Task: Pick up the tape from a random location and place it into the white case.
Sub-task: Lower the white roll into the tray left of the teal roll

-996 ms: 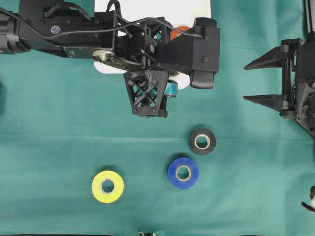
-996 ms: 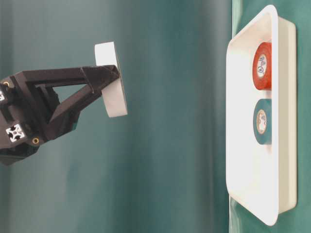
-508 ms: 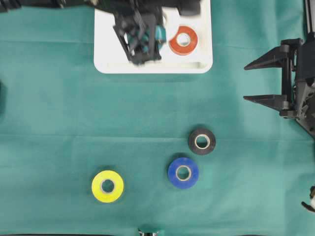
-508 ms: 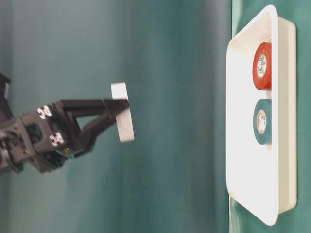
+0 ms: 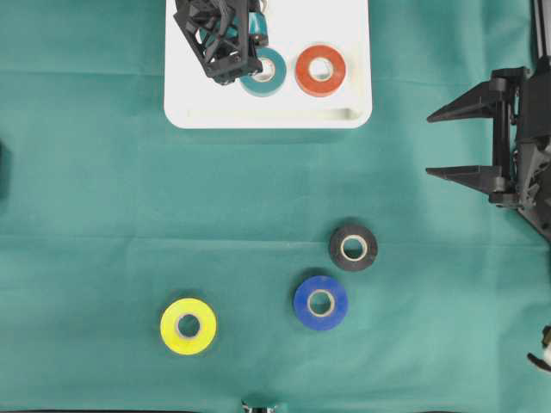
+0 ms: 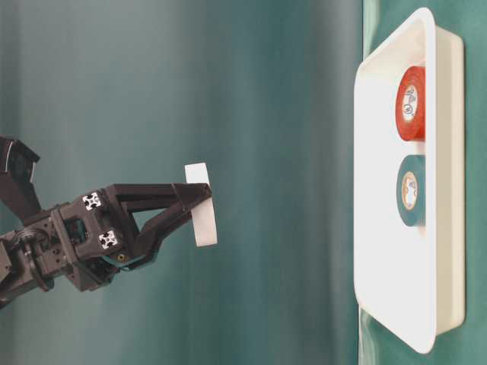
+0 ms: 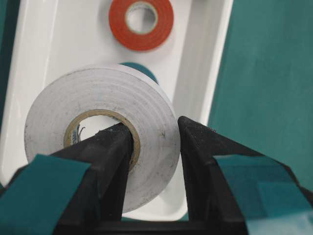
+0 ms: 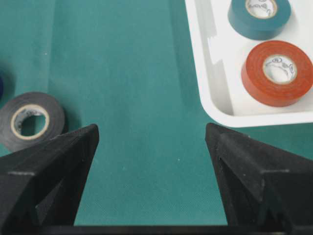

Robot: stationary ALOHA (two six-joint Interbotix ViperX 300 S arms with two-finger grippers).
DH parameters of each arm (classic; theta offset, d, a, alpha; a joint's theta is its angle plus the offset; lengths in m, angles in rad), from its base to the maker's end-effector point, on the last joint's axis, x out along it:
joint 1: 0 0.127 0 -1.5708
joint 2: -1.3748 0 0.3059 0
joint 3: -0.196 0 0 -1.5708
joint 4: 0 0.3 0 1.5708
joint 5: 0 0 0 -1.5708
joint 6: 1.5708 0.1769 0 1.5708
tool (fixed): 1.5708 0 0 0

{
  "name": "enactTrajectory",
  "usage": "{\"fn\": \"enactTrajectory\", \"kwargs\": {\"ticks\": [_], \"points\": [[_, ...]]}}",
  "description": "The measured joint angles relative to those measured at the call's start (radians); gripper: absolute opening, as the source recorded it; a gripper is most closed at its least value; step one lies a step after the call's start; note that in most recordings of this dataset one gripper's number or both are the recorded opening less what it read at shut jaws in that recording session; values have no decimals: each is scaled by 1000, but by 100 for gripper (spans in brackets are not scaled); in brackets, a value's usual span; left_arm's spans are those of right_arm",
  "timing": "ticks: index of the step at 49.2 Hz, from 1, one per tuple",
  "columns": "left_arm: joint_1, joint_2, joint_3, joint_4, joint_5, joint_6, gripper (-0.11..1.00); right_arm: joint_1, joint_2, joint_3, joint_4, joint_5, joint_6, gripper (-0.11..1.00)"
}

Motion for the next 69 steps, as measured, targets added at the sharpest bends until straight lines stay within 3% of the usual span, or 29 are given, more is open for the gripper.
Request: {"fn": "enactTrajectory", "kwargs": {"ticks": [26, 42, 56, 69], "points": [[0, -31, 57, 0, -31, -8, 25, -2, 0, 0, 0, 5, 0, 84], [3, -35, 179, 0, -129, -5, 25, -3, -2, 0, -2, 5, 0, 84], [40, -34, 296, 0, -195, -58, 25, -3, 0, 0, -2, 6, 0, 84], [48, -35, 327, 0, -230, -60, 25, -3, 0, 0, -5, 6, -2, 84]]}}
